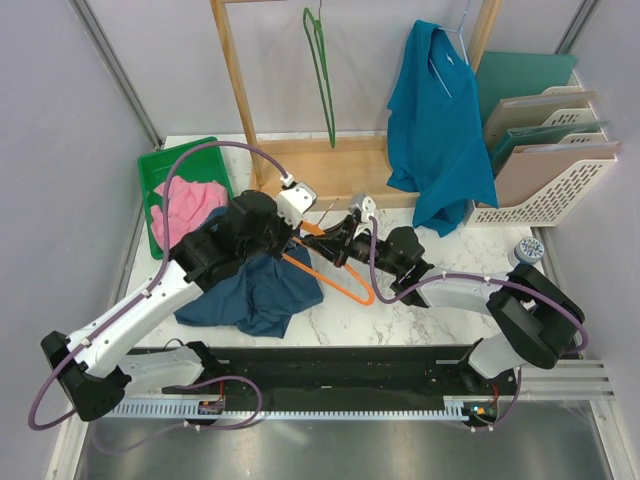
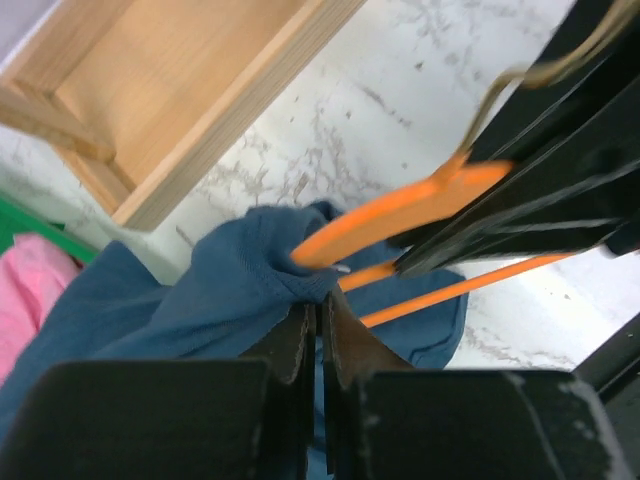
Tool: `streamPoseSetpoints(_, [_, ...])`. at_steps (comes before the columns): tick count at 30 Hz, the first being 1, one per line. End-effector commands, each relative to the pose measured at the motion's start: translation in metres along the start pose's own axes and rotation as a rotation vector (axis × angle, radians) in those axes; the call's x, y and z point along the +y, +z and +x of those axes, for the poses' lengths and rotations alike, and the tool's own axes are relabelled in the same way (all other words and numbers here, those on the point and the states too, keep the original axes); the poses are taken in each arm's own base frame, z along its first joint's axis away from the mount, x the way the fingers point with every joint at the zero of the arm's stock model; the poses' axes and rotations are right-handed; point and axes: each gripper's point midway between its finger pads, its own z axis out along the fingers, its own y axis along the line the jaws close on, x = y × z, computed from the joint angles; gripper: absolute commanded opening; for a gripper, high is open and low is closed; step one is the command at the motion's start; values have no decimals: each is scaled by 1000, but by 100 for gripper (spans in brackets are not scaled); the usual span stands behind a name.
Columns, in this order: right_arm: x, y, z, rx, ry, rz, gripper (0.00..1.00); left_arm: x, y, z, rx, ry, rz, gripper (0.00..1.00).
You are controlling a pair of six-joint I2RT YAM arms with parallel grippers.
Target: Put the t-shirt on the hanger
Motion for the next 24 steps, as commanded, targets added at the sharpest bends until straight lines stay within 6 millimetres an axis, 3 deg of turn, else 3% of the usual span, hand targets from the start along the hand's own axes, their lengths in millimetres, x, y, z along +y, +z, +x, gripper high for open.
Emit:
streamPoseSetpoints(1, [20,14,-12,-53,-43,-80,0,-48,-15,-78,-223,28,217,2])
streamPoseSetpoints(5, [22,17,-15,-70,-34,-83,0,-62,-18,-93,-246,43,281,2])
streamPoseSetpoints(9, [27,24,-25,-112,-35,-92,0,-91,-26,-95,-243,34,445,2])
streamPoseSetpoints(17, [26,27,-44,-192,-66,-86,0,-148,-57,-65,-179,90,786,2])
streamPoseSetpoints(20, [27,23,-48,-210,-84,-84,0,-145,-55,-56,-164,111,768,2])
streamPoseSetpoints(21, [30,20,-53,-220,-92,-90,0,-140,-59,-56,-178,116,741,5])
streamPoseSetpoints(22, [29,16,-50,-214,-97,-87,0,-134,-59,-55,-173,107,707,28])
streamPoseSetpoints(23, [30,13,-50,-211,-99,-89,0,-119,-57,-55,-170,88,635,40])
streamPoseSetpoints(24, [32,8,-49,-206,-100,-94,0,-109,-65,-56,-179,76,608,58])
